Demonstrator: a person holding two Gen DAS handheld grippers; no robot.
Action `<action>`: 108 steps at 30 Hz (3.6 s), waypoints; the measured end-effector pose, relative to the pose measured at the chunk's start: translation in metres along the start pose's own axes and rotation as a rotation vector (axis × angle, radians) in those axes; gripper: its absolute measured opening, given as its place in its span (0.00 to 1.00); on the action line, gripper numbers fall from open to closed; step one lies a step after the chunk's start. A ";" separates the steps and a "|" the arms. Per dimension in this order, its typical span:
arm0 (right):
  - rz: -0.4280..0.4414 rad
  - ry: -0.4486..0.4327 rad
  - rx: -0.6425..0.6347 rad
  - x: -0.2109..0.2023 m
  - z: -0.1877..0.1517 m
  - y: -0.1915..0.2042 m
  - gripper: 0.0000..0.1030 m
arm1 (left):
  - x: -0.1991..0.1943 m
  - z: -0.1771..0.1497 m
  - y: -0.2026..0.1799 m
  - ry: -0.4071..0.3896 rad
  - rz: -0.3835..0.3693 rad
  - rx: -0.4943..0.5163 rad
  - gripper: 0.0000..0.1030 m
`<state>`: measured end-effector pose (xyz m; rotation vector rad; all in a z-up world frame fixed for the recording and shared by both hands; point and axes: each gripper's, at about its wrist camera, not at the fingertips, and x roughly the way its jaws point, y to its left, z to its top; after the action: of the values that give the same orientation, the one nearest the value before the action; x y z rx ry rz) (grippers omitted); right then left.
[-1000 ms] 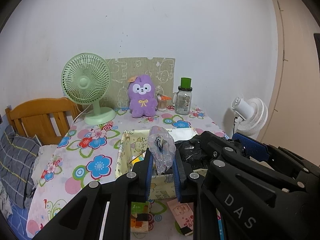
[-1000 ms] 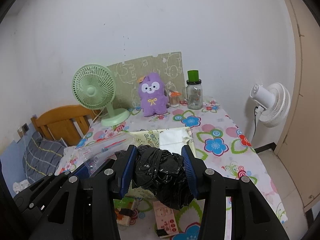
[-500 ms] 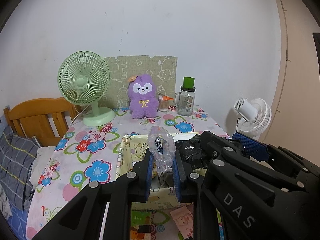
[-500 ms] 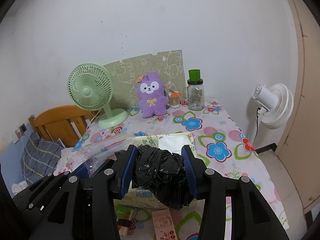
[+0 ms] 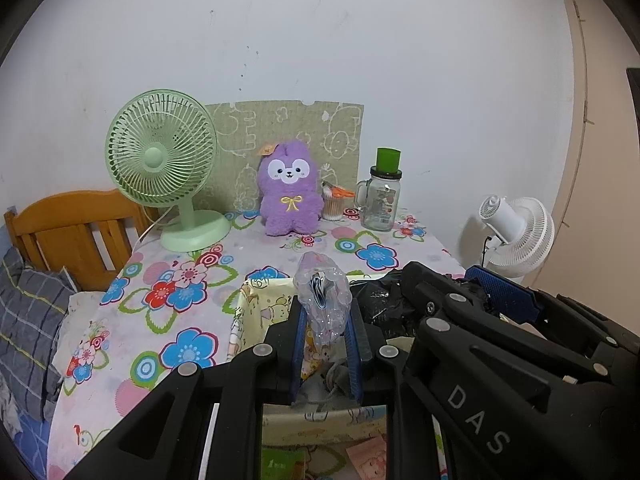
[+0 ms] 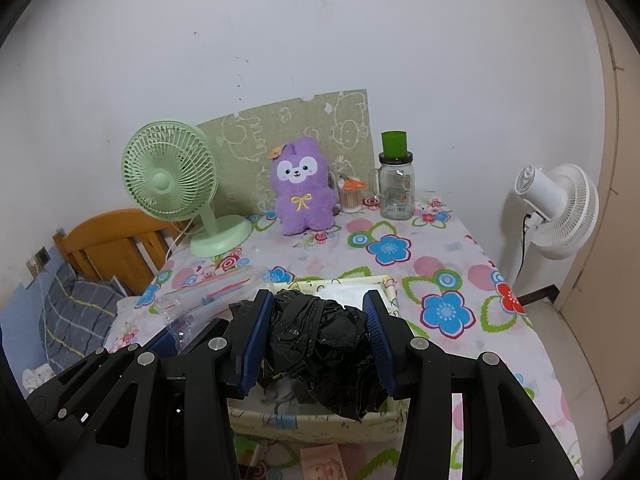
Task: Organize soft objects
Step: 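Lift the straw bag with the left tool while the right tool lifts the black bundle over the box, then lower the straw bag into the box with the left tool while the right tool lowers the black bundle, then open both tools to release the items and withdraw them from the box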
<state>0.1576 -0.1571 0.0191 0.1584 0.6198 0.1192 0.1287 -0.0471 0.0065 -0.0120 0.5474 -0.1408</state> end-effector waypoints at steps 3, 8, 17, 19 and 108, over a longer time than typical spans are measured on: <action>0.001 0.006 0.001 0.008 0.002 -0.003 0.49 | 0.009 0.002 0.000 0.007 0.002 0.002 0.16; 0.004 0.021 -0.007 0.025 0.006 -0.004 0.49 | 0.022 0.004 0.003 0.018 0.004 -0.008 0.16; 0.026 0.068 -0.005 0.053 0.004 -0.005 0.49 | 0.048 0.002 0.010 0.063 0.030 -0.022 0.18; 0.024 0.078 -0.008 0.059 0.003 -0.005 0.49 | 0.054 0.000 0.013 0.077 0.029 -0.032 0.19; -0.008 0.043 -0.035 -0.026 -0.069 -0.003 0.91 | -0.025 -0.069 -0.002 0.078 0.024 0.004 0.97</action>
<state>0.0956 -0.1568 -0.0222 0.1202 0.6611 0.1263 0.0717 -0.0441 -0.0399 0.0035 0.6249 -0.1196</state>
